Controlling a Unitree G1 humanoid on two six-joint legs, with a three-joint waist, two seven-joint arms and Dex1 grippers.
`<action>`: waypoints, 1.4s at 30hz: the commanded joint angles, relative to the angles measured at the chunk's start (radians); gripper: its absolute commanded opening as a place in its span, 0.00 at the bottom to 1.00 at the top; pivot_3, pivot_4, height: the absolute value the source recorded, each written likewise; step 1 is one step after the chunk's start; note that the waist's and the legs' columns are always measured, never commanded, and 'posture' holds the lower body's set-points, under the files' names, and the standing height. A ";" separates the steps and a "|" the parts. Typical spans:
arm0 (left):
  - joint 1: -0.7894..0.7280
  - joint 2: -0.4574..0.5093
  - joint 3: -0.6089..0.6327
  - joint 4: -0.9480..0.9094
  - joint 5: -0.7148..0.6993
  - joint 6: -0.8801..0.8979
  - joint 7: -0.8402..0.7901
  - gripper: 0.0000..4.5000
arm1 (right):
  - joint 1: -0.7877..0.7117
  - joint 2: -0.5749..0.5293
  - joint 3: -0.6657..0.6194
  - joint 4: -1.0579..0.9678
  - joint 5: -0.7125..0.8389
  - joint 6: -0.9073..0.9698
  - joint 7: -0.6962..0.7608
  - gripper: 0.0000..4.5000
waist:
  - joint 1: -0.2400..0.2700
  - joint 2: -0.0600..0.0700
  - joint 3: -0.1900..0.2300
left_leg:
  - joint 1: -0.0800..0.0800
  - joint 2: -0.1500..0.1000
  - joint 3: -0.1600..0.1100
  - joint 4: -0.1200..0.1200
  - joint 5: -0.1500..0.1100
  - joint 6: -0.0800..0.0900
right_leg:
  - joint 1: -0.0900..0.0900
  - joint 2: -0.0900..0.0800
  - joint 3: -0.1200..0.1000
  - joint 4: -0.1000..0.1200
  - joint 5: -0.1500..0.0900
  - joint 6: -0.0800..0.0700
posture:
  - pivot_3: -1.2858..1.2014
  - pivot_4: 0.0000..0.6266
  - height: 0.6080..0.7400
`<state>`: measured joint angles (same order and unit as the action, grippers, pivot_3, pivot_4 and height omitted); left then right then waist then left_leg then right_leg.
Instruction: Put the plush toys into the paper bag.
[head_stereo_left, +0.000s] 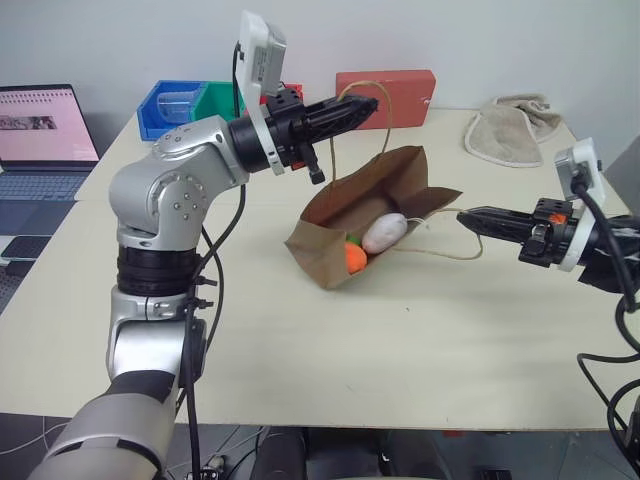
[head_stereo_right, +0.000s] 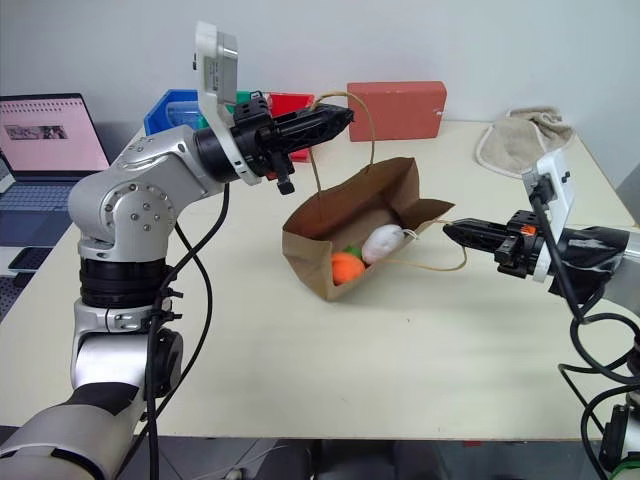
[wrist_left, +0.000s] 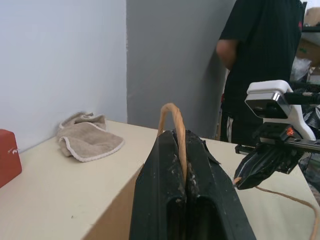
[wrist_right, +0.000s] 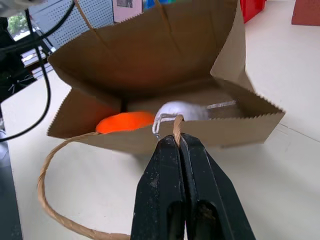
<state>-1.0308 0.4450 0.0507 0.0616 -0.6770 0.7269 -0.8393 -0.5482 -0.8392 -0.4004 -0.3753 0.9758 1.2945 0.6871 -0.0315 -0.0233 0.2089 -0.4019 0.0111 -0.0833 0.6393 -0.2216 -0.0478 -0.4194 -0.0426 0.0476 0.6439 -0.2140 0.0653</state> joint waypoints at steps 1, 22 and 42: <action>-0.030 -0.019 -0.016 0.060 0.050 -0.057 -0.008 0.00 | -0.050 -0.022 -0.032 0.018 0.050 0.008 -0.017 0.01 | -0.001 0.000 0.000 | 0.000 0.000 0.000 0.000 0.000 0.000 | 0.000 0.000 0.000 0.000 0.000 0.000 | 0.52 0.24 1.00; -0.053 -0.060 -0.055 0.203 0.163 -0.176 -0.165 0.25 | -0.112 0.032 -0.032 0.083 0.076 -0.015 -0.214 0.20 | -0.001 0.000 0.000 | -0.001 0.000 0.000 0.000 0.000 0.000 | -0.001 0.000 0.000 0.000 0.000 0.000 | 0.52 0.24 1.00; 0.196 0.191 0.042 -0.054 0.106 -0.169 -0.270 0.99 | -0.044 -0.266 0.019 0.134 -0.197 -0.443 0.137 1.00 | -0.001 0.000 0.000 | -0.001 0.000 0.000 -0.003 0.000 0.000 | -0.002 0.000 0.000 -0.001 -0.001 -0.001 | 0.52 0.24 1.00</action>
<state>-0.8480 0.6157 0.0538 0.0978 -0.5151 0.5477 -1.0717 -0.6342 -1.0790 -0.3957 -0.1841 0.8460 0.9662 0.7291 -0.0328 -0.0230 0.2091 -0.4023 0.0118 -0.0828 0.6345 -0.2216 -0.0478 -0.4215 -0.0428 0.0475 0.6427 -0.2151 0.0644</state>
